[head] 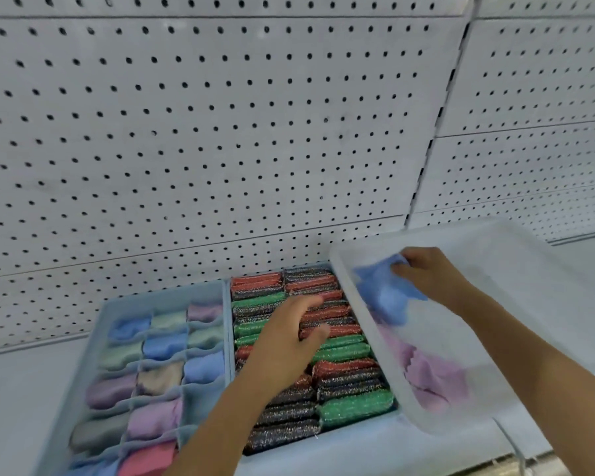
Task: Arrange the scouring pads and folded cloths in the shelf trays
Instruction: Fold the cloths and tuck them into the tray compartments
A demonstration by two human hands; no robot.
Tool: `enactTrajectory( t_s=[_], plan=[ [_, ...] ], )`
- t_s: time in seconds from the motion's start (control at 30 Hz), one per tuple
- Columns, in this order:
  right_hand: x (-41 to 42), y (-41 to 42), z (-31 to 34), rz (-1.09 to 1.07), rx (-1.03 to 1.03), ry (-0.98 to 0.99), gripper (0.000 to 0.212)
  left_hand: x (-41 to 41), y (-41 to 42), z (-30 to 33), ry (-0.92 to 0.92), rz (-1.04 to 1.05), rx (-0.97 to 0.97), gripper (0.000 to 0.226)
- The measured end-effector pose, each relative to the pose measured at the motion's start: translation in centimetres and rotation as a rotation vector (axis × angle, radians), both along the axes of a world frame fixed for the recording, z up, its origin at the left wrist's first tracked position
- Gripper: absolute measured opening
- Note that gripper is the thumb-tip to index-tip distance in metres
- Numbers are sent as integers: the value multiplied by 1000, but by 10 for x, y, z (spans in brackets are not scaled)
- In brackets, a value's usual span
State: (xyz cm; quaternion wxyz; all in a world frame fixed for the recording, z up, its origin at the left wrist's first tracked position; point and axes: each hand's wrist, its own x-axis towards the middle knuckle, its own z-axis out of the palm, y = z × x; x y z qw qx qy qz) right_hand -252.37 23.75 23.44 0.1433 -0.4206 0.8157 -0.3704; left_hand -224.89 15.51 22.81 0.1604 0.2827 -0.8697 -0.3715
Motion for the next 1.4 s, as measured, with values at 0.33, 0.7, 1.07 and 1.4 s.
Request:
enactTrajectory(
  t_s=[0.33, 0.7, 1.07, 1.4],
  plan=[
    [107, 14, 123, 419, -414, -410, 9, 6, -16, 95, 435, -20, 310, 75],
    [202, 1, 101, 128, -539, -174, 16, 55, -26, 121, 587, 268, 449, 9],
    [241, -18, 83, 94, -538, -593, 18, 101, -43, 121, 684, 292, 590, 18],
    [210, -11, 94, -33, -437, -1142, 49, 145, -63, 112, 665, 463, 771, 22]
  ],
)
